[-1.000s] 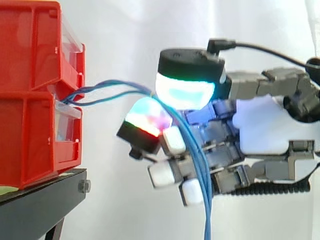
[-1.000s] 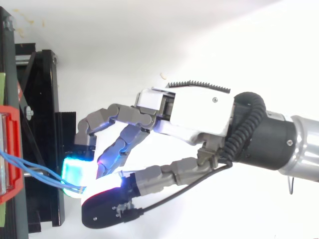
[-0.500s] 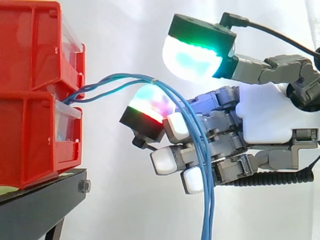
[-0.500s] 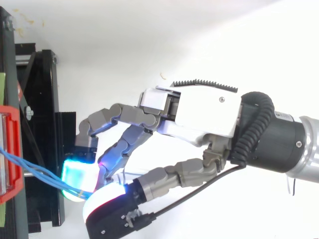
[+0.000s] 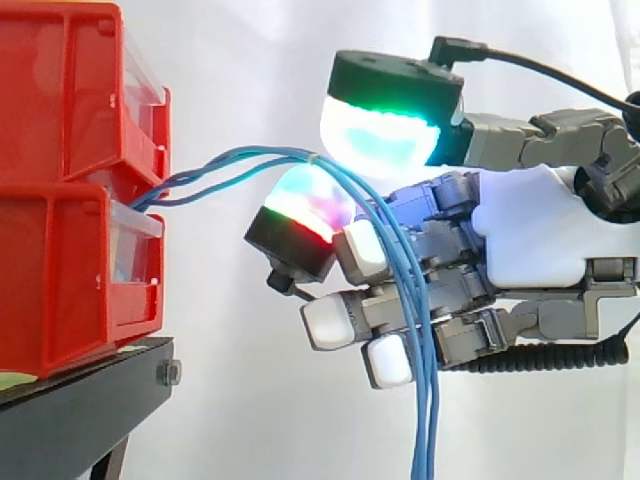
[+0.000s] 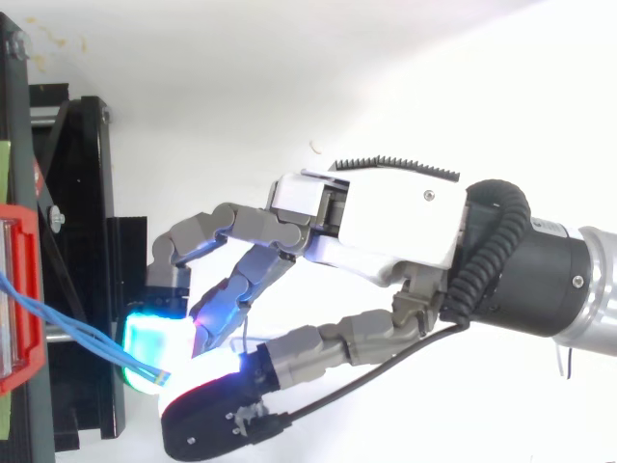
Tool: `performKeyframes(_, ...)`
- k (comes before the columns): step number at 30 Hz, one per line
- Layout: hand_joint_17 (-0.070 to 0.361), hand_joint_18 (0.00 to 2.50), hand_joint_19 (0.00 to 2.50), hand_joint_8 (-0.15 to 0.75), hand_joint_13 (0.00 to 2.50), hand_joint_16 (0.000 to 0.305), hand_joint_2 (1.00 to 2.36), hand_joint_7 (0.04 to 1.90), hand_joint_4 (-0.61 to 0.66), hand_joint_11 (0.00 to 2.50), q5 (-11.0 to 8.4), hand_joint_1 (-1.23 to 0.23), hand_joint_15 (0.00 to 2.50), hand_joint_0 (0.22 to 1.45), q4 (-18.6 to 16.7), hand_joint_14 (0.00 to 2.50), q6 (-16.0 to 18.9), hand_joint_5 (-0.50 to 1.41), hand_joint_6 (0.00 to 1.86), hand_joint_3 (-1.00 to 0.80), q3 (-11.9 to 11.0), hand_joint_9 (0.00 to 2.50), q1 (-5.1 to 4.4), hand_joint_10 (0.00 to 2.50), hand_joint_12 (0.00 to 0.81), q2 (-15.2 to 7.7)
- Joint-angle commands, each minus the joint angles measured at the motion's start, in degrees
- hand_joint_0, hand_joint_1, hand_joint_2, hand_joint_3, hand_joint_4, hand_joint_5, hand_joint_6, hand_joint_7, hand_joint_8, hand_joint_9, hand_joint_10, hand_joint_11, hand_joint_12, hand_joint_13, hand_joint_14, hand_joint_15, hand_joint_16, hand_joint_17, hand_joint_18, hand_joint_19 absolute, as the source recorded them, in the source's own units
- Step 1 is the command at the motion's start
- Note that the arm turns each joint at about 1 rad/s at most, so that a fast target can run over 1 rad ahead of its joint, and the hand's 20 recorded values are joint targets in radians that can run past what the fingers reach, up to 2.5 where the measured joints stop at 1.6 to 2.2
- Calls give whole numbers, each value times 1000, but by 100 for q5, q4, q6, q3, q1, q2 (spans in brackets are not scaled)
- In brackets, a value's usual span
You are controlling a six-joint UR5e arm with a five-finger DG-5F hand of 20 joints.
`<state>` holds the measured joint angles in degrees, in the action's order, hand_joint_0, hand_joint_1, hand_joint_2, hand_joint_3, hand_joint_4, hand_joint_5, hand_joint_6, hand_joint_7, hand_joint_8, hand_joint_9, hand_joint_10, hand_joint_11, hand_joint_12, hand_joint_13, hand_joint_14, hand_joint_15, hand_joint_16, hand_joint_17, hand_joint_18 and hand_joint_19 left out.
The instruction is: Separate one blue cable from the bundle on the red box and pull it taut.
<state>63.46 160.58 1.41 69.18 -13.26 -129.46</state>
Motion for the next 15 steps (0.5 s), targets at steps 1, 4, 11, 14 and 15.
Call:
performKeyframes(1,121,796,596,366,937,54,1021,1090,164,632,0,-830,413,612,0,12,0,-173,861,-167,-1,1013,8,15,387,-1)
performKeyframes(4,122,795,598,372,941,54,1023,1078,110,627,0,-845,404,626,0,11,0,-175,863,-63,-1,1008,-1,14,393,-1)
performKeyframes(11,129,849,560,372,991,57,1016,1071,103,613,0,-885,399,682,18,11,0,-177,862,93,-1,1039,-1,16,398,8)
performKeyframes(14,119,802,601,356,966,53,1025,1015,188,615,0,-893,414,652,26,12,0,-176,838,-66,8,1022,-1,15,380,-1)
performKeyframes(15,119,803,592,356,964,53,1023,1038,184,609,0,-889,413,636,35,12,0,-174,833,-98,-1,1023,-1,15,383,-1)
